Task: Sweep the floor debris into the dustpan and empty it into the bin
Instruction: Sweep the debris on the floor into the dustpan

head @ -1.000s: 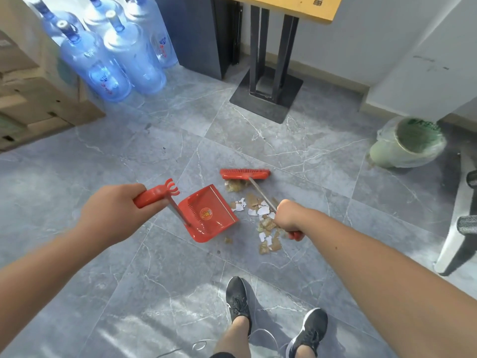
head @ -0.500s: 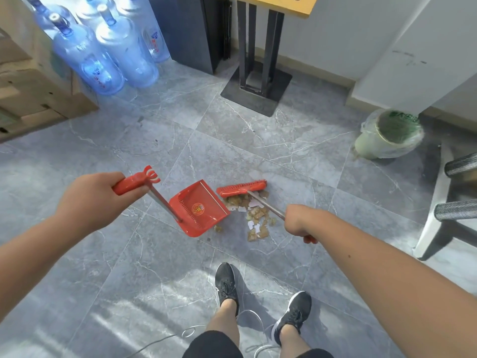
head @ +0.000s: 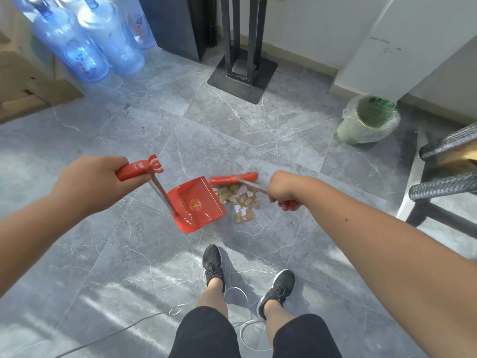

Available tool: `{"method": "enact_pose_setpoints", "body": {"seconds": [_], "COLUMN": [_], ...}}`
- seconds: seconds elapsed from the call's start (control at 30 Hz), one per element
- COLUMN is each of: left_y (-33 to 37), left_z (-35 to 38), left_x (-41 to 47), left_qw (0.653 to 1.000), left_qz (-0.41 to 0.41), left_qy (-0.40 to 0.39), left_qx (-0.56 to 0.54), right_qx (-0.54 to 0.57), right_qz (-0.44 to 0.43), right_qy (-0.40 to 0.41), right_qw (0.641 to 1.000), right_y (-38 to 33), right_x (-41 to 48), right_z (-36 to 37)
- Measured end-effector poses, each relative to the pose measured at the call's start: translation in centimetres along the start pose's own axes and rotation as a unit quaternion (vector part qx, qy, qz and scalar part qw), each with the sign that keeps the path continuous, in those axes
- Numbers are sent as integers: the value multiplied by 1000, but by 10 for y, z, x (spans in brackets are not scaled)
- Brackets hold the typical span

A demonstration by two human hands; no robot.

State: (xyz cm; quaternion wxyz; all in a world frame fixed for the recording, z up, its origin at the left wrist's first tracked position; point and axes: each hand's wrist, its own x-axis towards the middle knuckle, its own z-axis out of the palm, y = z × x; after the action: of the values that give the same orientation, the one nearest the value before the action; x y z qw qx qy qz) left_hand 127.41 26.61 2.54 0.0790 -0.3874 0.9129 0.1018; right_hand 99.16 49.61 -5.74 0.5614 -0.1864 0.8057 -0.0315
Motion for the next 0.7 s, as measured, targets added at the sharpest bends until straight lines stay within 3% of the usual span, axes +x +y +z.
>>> {"method": "enact_pose_setpoints", "body": {"seconds": [0.4,0.7], "left_y": [-41,-77], "left_z": [-16,-4], "left_x": [-80,-126], "left_qw": [997,997], "left_qz": [-72,-74], "left_qy": [19,36], "left_qx": [-37,12], "right_qx": [226,362], "right_qz": [-43,31], "right_qy": [-44,-195], "right_qw": [972,911], "right_y": [-56,-75], "right_x": [-30,5], "right_z": [30,106]}}
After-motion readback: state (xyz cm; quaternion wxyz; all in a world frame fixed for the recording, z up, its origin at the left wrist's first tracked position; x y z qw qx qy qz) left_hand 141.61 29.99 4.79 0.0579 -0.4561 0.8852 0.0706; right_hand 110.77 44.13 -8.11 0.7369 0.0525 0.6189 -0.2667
